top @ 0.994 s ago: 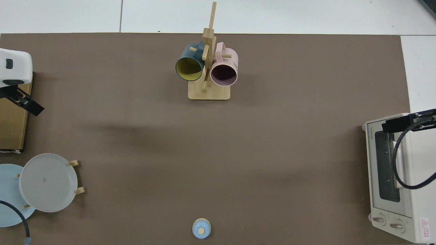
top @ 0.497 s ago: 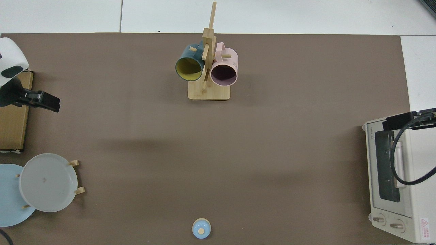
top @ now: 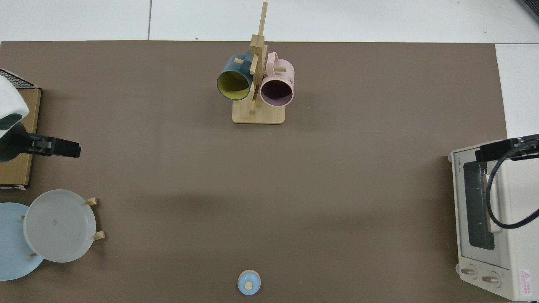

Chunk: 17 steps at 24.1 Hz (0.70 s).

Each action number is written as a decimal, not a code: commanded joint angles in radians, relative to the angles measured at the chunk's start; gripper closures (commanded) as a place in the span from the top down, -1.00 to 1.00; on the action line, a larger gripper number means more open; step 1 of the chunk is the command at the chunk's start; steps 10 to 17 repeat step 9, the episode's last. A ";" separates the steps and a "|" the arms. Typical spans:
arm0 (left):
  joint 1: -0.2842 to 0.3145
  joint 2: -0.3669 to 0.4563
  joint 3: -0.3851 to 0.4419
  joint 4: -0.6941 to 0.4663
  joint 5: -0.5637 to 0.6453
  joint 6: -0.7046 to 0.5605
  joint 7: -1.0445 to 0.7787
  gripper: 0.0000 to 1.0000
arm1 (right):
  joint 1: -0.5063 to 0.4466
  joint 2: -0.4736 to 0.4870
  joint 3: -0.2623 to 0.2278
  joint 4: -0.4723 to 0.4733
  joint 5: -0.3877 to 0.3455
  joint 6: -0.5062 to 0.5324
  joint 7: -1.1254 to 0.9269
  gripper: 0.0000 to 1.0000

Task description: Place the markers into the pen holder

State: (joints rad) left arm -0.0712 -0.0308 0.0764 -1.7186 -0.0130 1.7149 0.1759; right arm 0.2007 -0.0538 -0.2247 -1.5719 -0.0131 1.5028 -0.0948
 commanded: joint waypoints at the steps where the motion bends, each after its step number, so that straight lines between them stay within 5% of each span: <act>1: -0.009 0.005 0.009 0.021 -0.025 -0.024 -0.067 1.00 | -0.018 -0.009 0.010 -0.016 -0.010 0.022 -0.002 1.00; 17: -0.013 0.009 0.011 0.024 -0.015 -0.015 -0.058 1.00 | -0.001 -0.009 0.019 -0.014 0.010 0.022 -0.002 1.00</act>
